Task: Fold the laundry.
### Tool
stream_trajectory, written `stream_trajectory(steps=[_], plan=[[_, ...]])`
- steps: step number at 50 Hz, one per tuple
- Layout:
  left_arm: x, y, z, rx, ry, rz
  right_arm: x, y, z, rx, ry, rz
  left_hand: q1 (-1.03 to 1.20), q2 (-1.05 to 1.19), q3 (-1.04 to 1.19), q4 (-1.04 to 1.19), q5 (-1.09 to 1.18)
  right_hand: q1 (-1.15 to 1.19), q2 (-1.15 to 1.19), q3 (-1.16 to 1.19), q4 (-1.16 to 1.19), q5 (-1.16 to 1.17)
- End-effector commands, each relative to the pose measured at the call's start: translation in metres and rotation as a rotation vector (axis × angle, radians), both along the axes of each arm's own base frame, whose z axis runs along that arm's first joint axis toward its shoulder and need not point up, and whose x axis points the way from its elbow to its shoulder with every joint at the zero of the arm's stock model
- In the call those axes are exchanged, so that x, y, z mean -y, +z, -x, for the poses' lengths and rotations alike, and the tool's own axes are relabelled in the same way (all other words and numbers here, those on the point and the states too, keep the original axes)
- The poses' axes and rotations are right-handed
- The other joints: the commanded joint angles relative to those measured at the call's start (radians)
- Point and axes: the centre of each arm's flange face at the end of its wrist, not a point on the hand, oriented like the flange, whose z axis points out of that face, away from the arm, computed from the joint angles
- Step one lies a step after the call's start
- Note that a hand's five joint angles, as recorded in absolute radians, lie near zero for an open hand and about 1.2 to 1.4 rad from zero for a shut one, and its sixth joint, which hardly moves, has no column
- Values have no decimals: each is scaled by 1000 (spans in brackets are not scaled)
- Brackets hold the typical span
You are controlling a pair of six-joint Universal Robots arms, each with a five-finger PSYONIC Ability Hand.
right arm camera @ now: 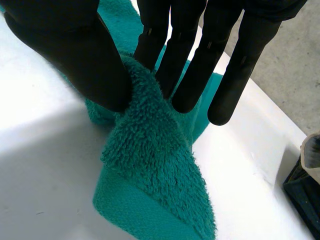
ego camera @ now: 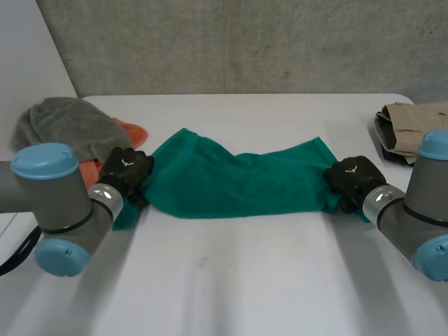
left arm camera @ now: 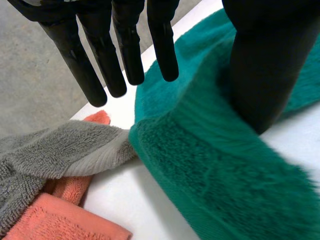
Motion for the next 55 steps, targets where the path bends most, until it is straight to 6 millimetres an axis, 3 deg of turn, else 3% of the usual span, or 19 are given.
stream_trajectory(steps=[1, 5, 11, 17, 18, 20, 21, 24, 26, 29, 33, 34, 37, 43, 44, 46, 47, 50, 55], plan=[[19, -18, -3, 8, 23, -7, 1, -2, 7, -5, -18, -7, 730, 747, 747, 744, 745, 270, 217, 211, 201, 243], [21, -3, -7, 17, 41, 28, 1, 3, 13, -14, -31, 3, 796, 813, 813, 809, 811, 270, 217, 211, 201, 243], [-4, 55, -11, -10, 70, 132, -3, 33, 24, -36, -47, 74, 796, 813, 813, 809, 811, 270, 217, 211, 201, 243], [-48, 138, -17, -102, 52, 320, -9, 109, 43, -2, -91, 259, 796, 813, 813, 809, 811, 270, 217, 211, 201, 243], [-58, 160, -20, -132, 50, 381, -10, 131, 45, 24, -85, 328, 796, 813, 813, 809, 811, 270, 217, 211, 201, 243], [-67, 182, -23, -168, 44, 438, -11, 153, 46, 55, -74, 398, 796, 813, 813, 809, 811, 270, 217, 211, 201, 243], [-74, 199, -25, -200, 42, 480, -12, 174, 45, 90, -56, 460, 796, 813, 813, 809, 811, 270, 217, 211, 201, 243], [-74, 210, -26, -239, 38, 491, -1, 196, 49, 154, -50, 517, 796, 813, 813, 809, 811, 270, 217, 211, 201, 243], [-71, 208, -26, -241, 38, 471, 11, 196, 51, 180, -50, 509, 796, 813, 813, 809, 811, 270, 217, 211, 201, 243], [-59, 188, -25, -223, 54, 386, 33, 179, 43, 221, -32, 453, 796, 813, 813, 809, 811, 270, 217, 211, 201, 243], [-52, 149, -19, -180, 42, 238, 48, 147, 19, 205, 26, 382, 796, 813, 813, 809, 811, 270, 217, 211, 201, 243], [-54, 133, -13, -160, 27, 176, 55, 128, 11, 183, 42, 352, 796, 813, 813, 809, 811, 270, 217, 211, 201, 243], [-58, 101, -2, -118, -1, 74, 72, 97, -2, 157, 54, 337, 796, 813, 813, 809, 811, 270, 217, 211, 201, 243], [-58, 69, 4, -73, 16, -13, 112, 53, -8, 199, -83, 418, 796, 813, 813, 809, 811, 270, 217, 211, 201, 243], [-58, 64, 4, -65, 29, -24, 116, 50, -9, 208, -100, 433, 796, 813, 813, 809, 811, 55, 2, -5, -15, 27], [-58, 62, 4, -61, 34, -29, 123, 45, -9, 230, -136, 470, 796, 813, 813, 809, 811, -697, -750, -757, -767, -725], [-60, 63, 6, -57, 37, -26, 124, 43, -12, 238, -146, 489, 796, 813, 813, 809, 811, -952, -1004, -1011, -1021, -979], [-62, 63, 7, -52, 38, -23, 121, 43, -15, 235, -143, 484, 796, 813, 813, 809, 811, -952, -1004, -1011, -1021, -979], [-64, 72, 3, -62, 45, -1, 92, 66, -13, 210, -135, 401, 796, 813, 813, 809, 811, -952, -1004, -1011, -1021, -979]])
